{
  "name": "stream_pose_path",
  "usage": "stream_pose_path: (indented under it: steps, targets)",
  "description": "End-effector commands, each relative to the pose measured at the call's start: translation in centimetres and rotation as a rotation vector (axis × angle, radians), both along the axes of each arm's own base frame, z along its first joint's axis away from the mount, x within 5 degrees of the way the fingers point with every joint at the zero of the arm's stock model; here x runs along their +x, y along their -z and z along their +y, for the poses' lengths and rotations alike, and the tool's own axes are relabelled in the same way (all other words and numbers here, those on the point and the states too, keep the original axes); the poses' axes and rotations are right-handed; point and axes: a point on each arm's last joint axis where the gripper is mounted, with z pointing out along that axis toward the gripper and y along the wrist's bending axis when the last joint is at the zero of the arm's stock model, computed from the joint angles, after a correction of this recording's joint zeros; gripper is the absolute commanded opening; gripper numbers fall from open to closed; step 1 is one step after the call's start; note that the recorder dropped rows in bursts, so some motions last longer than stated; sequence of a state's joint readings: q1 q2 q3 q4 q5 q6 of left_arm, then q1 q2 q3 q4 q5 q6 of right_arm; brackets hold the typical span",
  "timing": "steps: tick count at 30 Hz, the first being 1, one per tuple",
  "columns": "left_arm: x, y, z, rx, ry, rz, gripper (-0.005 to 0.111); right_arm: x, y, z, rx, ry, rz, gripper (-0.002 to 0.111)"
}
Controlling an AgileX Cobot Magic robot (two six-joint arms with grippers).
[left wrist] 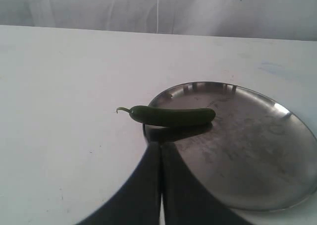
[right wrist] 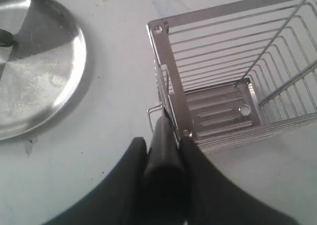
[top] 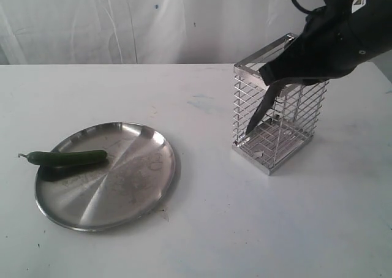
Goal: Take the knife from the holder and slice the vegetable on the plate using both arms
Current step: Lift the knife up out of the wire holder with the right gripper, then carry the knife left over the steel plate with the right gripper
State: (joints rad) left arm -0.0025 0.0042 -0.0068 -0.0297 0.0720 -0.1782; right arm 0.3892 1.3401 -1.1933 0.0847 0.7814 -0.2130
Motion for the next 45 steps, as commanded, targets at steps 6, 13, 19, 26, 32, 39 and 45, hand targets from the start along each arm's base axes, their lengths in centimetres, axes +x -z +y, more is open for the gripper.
stream_pose_path:
  steps: [6, 13, 19, 26, 32, 39, 45]
  targets:
    - [0.0, 0.2, 0.0, -0.008, -0.002, 0.001, 0.000, -2.3, -2.4, -0.7, 0.005, -0.048, -0.047, 0.000]
    - [0.0, 0.2, 0.0, -0.008, -0.002, 0.001, 0.000, -4.3, -3.9, -0.3, 0.086, -0.118, -0.071, 0.000]
    - [0.0, 0.2, 0.0, -0.008, -0.002, 0.001, 0.000, -5.9, -4.6, 1.8, 0.111, -0.234, -0.090, 0.000]
    - [0.0, 0.2, 0.0, -0.008, -0.002, 0.001, 0.000, -7.1, -5.8, 5.2, 0.204, -0.345, -0.230, 0.000]
    - [0.0, 0.2, 0.0, -0.008, -0.002, 0.001, 0.000, -6.6, -4.9, 7.8, 0.218, -0.391, -0.259, 0.000]
    - [0.0, 0.2, 0.0, -0.008, -0.002, 0.001, 0.000, -5.4, -2.3, 11.6, 0.143, -0.393, -0.293, 0.000]
    - [0.0, 0.2, 0.0, -0.008, -0.002, 0.001, 0.000, -5.0, -0.1, 14.6, 0.132, -0.367, -0.306, 0.000]
